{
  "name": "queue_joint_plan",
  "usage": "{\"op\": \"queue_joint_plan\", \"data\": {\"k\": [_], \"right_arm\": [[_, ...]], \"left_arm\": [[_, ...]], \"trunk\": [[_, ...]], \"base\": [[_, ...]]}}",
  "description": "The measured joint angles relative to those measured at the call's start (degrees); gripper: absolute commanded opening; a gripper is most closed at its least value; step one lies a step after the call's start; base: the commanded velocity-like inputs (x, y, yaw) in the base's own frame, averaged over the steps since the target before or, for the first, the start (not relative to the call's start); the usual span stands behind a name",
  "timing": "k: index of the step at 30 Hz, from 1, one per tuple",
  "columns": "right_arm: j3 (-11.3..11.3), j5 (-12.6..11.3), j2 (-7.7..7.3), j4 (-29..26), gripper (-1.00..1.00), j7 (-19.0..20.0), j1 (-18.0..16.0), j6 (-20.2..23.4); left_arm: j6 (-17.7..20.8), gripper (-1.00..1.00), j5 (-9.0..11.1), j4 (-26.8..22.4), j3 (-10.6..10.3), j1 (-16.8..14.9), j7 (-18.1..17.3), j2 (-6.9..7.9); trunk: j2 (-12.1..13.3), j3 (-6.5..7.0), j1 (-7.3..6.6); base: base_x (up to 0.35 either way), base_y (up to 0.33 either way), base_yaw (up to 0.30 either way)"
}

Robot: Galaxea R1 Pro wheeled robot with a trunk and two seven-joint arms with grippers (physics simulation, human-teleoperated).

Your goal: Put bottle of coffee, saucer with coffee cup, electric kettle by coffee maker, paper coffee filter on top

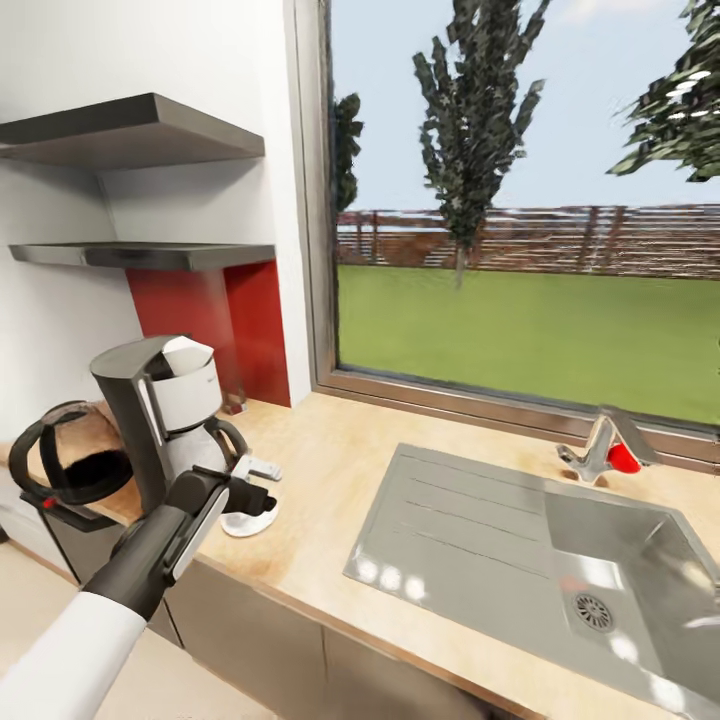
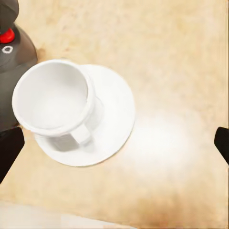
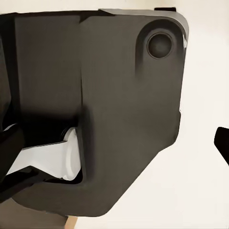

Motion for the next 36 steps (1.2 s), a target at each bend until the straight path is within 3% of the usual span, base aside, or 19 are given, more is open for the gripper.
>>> {"op": "queue_joint_plan", "data": {"k": [20,27,29,31,33,36], "right_arm": [[0.0,0.0,0.18,0.0,1.0,0.0,0.0,0.0],[0.0,0.0,0.24,-0.1,1.0,0.0,0.0,0.0],[0.0,0.0,0.32,-0.1,1.0,0.0,0.0,0.0],[0.0,0.0,0.35,-0.2,1.0,0.0,0.0,0.0],[0.0,0.0,0.35,-0.3,1.0,0.0,0.0,0.0],[-0.1,-0.1,0.33,-0.3,1.0,0.0,0.0,-0.1]], "left_arm": [[0.0,1.0,-0.1,-2.1,0.4,0.5,0.0,0.27],[-0.5,1.0,0.0,-1.4,0.4,1.0,0.1,0.76],[-0.8,1.0,0.0,-0.2,0.4,2.8,0.1,0.99],[-1.9,1.0,-0.1,1.9,0.4,10.0,0.2,1.11],[-3.7,1.0,-0.1,2.6,0.4,13.4,0.3,1.13],[-9.4,1.0,-0.1,4.6,0.4,18.5,0.4,1.1]], "trunk": [[0.0,1.0,0.0],[0.0,1.42,-0.03],[0.0,1.47,-0.03],[0.0,1.48,-0.03],[0.0,1.49,-0.04],[0.0,1.49,-0.04]], "base": [[-0.335,0.0,0.168],[-0.125,0.0,0.173],[-0.013,0.0,0.047],[-0.002,0.0,0.007],[-0.001,0.0,0.004],[0.0,0.0,0.001]]}}
